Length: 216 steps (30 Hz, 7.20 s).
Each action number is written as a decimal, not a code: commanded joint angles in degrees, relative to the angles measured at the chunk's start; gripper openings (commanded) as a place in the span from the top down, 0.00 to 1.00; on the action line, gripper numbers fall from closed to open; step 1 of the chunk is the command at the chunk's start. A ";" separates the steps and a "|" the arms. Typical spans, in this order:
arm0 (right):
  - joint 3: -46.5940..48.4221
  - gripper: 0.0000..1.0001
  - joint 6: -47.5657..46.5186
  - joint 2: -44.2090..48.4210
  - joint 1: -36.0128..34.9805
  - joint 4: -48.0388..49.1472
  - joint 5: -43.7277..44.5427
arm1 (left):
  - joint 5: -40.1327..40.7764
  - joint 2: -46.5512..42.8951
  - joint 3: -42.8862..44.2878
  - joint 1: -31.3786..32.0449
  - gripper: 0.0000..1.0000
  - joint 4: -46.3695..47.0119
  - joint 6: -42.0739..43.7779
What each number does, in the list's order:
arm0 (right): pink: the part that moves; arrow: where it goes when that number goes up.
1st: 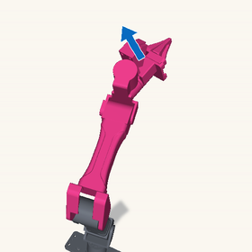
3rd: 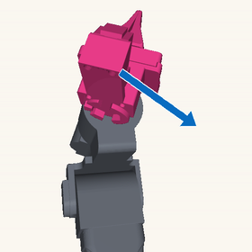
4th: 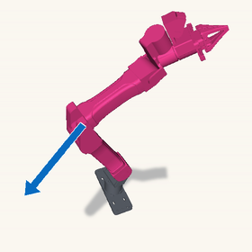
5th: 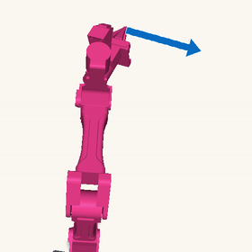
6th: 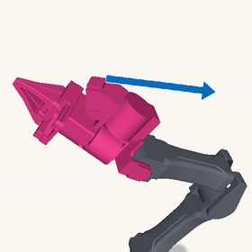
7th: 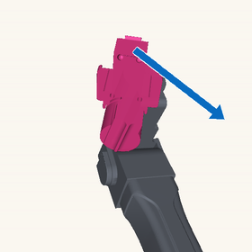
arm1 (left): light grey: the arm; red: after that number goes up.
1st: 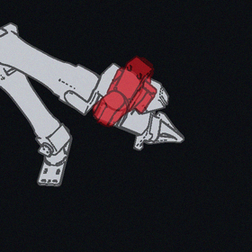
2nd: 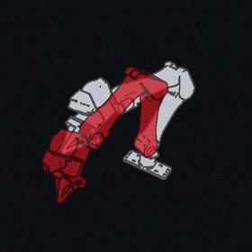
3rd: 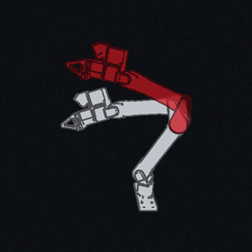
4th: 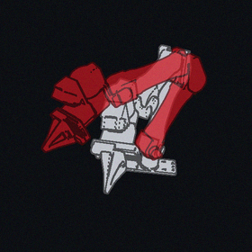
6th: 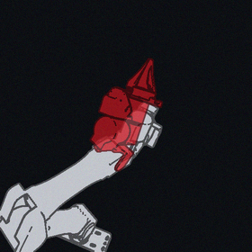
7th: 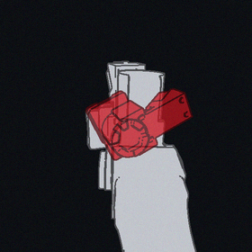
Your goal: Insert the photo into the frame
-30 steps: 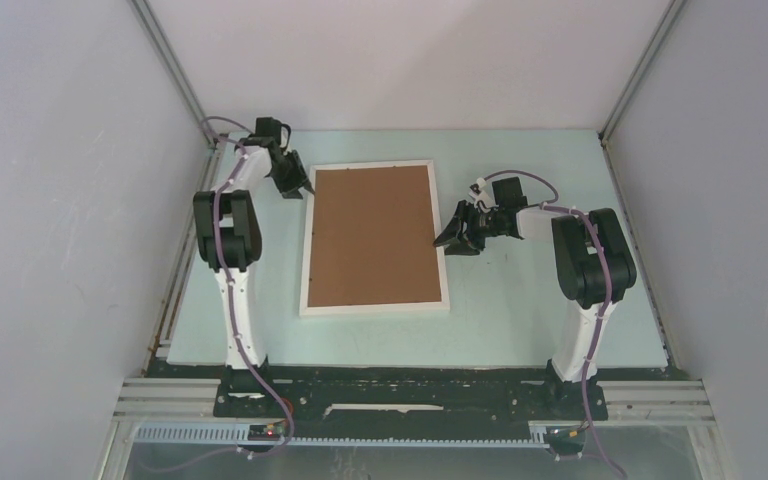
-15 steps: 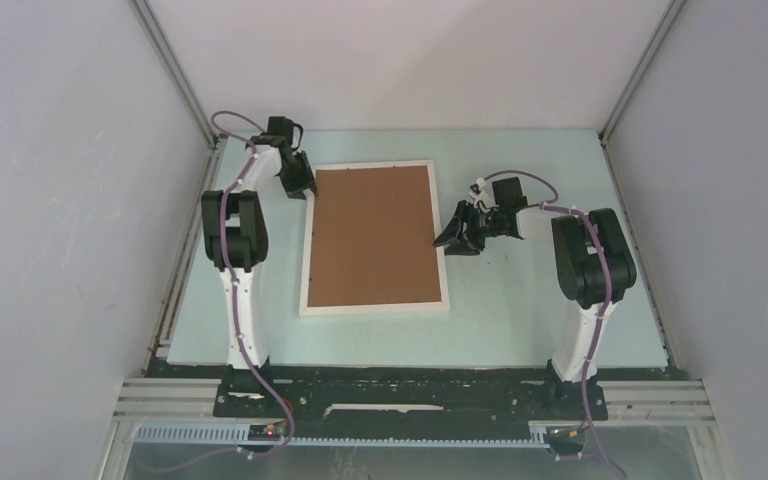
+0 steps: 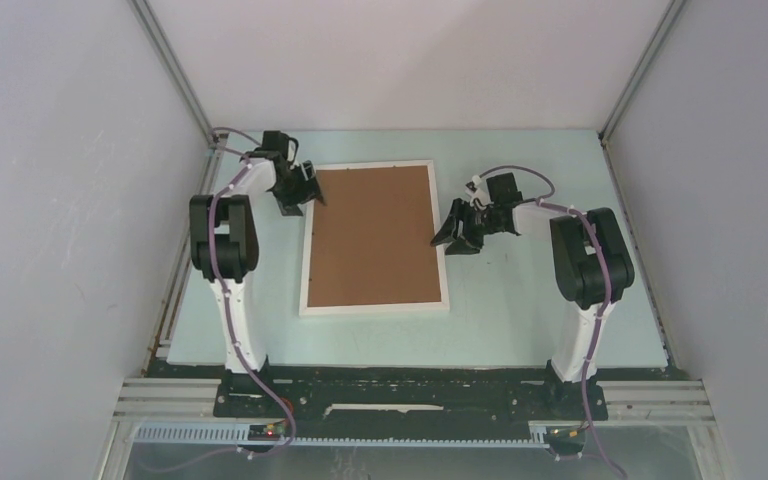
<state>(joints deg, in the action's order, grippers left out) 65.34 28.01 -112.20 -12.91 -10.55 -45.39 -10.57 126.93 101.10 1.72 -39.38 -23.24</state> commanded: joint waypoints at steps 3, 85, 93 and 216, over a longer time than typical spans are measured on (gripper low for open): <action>6.09 0.31 -7.56 3.83 -1.89 -11.54 12.91 | -8.35 -6.78 -10.34 -3.10 0.12 7.43 -2.81; -12.78 0.99 -12.54 16.54 5.79 -6.80 23.41 | -9.66 2.64 -2.59 9.63 0.60 23.02 -6.81; -12.78 1.00 -12.53 16.56 5.52 -6.68 22.66 | -8.59 3.61 -1.49 9.45 0.60 21.04 -6.04; -12.78 1.00 -11.84 18.42 3.55 -6.44 19.21 | -8.49 6.13 9.72 11.04 0.38 10.65 1.83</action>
<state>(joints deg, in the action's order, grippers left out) 51.68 16.60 -94.41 -8.51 -20.29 -22.04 -15.90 134.61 112.38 13.63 -32.95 -19.70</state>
